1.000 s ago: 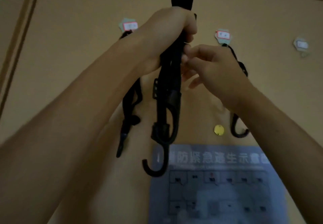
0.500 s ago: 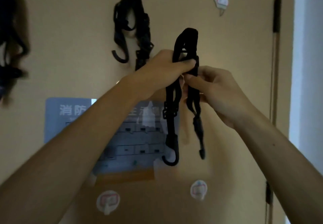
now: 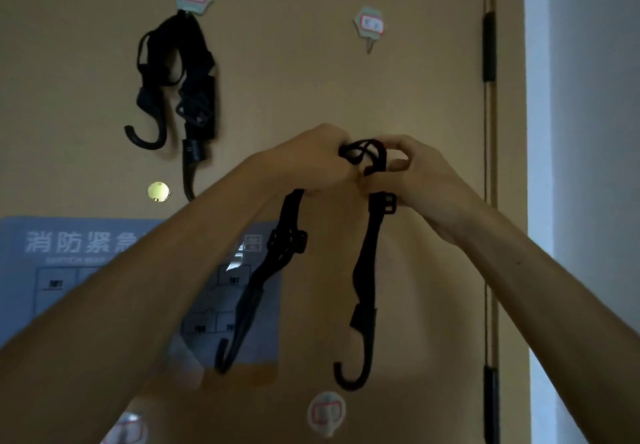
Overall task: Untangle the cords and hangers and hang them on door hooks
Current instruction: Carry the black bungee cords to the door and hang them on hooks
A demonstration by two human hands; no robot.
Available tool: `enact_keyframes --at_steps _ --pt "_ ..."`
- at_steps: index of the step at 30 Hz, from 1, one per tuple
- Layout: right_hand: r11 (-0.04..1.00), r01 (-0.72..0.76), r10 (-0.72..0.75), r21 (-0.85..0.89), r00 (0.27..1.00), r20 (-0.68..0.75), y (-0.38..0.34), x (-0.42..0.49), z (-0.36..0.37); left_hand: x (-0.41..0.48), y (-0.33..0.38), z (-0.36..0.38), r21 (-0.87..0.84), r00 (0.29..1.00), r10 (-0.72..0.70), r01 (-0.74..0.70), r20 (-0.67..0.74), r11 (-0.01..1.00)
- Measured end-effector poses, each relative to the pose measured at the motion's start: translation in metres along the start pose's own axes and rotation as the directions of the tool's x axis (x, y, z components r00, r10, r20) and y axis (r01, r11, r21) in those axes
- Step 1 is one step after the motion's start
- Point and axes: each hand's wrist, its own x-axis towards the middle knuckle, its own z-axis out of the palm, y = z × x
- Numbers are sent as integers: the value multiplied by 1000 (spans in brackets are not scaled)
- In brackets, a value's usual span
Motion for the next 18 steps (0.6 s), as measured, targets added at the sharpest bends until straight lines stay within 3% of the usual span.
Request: enact_keyframes --at_steps 3,5,10,12,14,18 --pt "996 30 -31 -87 999 -15 1 23 -7 24 5 -2 133 999 30 -34 31 991" --pt "988 84 -91 -132 995 -52 -2 39 -13 38 6 -9 128 998 60 -64 31 990" --pt "947 166 -216 -275 962 -165 -13 83 -32 69 6 -38 -137 998 68 -69 -13 988" --pt "918 212 -276 -335 948 -157 -21 97 -39 80 7 -50 -323 997 77 -66 22 944" --pt "916 246 -294 -315 949 -115 -29 102 -46 91 10 -59 -404 994 107 -96 5 910" --pt "905 326 -337 -274 941 7 -39 109 -59 112 16 -71 -187 961 223 -253 -163 949"
